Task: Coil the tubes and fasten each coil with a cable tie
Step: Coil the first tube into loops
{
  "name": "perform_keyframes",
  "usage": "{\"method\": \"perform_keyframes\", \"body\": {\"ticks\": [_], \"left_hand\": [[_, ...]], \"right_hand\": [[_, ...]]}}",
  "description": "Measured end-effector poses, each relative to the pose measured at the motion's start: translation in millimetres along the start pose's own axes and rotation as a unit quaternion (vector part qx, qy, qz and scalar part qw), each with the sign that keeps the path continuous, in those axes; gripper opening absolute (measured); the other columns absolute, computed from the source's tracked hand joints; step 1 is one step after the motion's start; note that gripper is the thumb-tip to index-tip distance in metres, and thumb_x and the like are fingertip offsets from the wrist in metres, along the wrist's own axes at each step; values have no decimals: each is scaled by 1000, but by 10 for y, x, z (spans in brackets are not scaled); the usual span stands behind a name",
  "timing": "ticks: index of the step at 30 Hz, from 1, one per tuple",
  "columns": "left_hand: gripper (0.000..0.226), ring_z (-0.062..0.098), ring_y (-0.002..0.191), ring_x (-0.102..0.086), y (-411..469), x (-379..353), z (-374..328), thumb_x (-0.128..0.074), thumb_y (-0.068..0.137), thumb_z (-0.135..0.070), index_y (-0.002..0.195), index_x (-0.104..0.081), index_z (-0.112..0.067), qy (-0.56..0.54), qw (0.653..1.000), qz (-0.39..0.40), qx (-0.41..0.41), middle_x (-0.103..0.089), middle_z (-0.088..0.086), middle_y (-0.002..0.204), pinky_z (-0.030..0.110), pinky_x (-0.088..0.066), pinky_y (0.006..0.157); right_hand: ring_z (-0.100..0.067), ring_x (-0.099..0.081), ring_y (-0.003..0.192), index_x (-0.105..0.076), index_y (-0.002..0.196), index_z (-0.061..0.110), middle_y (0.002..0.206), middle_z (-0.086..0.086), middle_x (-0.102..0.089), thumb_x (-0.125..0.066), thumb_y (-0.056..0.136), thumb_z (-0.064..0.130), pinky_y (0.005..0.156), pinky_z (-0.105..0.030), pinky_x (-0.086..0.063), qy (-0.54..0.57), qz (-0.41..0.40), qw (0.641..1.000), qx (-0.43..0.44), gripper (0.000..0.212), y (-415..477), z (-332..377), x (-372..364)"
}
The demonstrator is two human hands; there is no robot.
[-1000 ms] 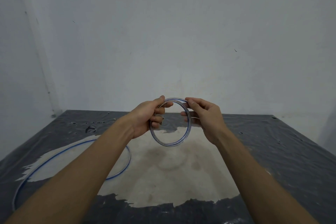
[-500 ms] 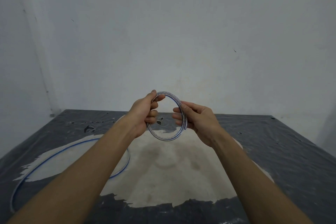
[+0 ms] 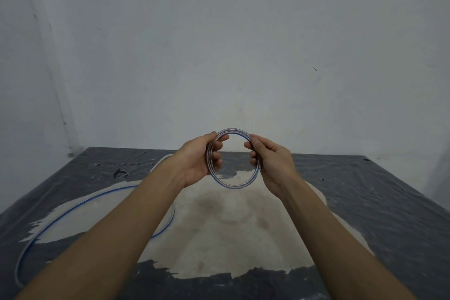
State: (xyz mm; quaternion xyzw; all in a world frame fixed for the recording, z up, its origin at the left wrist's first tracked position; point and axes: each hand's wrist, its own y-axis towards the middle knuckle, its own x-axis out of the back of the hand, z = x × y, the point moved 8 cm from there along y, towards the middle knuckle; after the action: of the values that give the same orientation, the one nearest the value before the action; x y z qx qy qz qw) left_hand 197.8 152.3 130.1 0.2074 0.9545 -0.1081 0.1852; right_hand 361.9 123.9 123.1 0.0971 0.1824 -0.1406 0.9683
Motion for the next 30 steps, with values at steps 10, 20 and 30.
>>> {"method": "perform_keyframes", "body": {"ticks": [10, 20, 30], "left_hand": [[41, 21, 62, -62, -27, 70, 17, -36, 90, -19, 108, -72, -11, 134, 990, 8, 42, -61, 0, 70, 38, -54, 75], [42, 9, 46, -29, -29, 12, -80, -43, 100, -44, 106, -69, -10, 263, 962, -34, -68, -36, -6, 62, 25, -35, 48], [38, 7, 42, -28, 38, 161, -144, -44, 101, -41, 99, -67, -11, 245, 959, -77, -118, -44, -6, 61, 21, -25, 42]], "right_hand": [[-11, -53, 62, -72, 109, 8, 89, -6, -74, -62, 97, 9, 52, -21, -49, -83, 26, 996, 5, 16, -12, 25, 18], [-11, -50, 64, -72, 113, 10, 91, -7, -72, -57, 100, 9, 54, -22, -44, -108, 72, 991, 20, 20, -58, -38, -96], [-17, -65, 68, -66, 123, 1, 89, -11, -72, -56, 101, 15, 65, -29, -59, -100, 118, 987, -51, 28, -83, -183, -85]]}}
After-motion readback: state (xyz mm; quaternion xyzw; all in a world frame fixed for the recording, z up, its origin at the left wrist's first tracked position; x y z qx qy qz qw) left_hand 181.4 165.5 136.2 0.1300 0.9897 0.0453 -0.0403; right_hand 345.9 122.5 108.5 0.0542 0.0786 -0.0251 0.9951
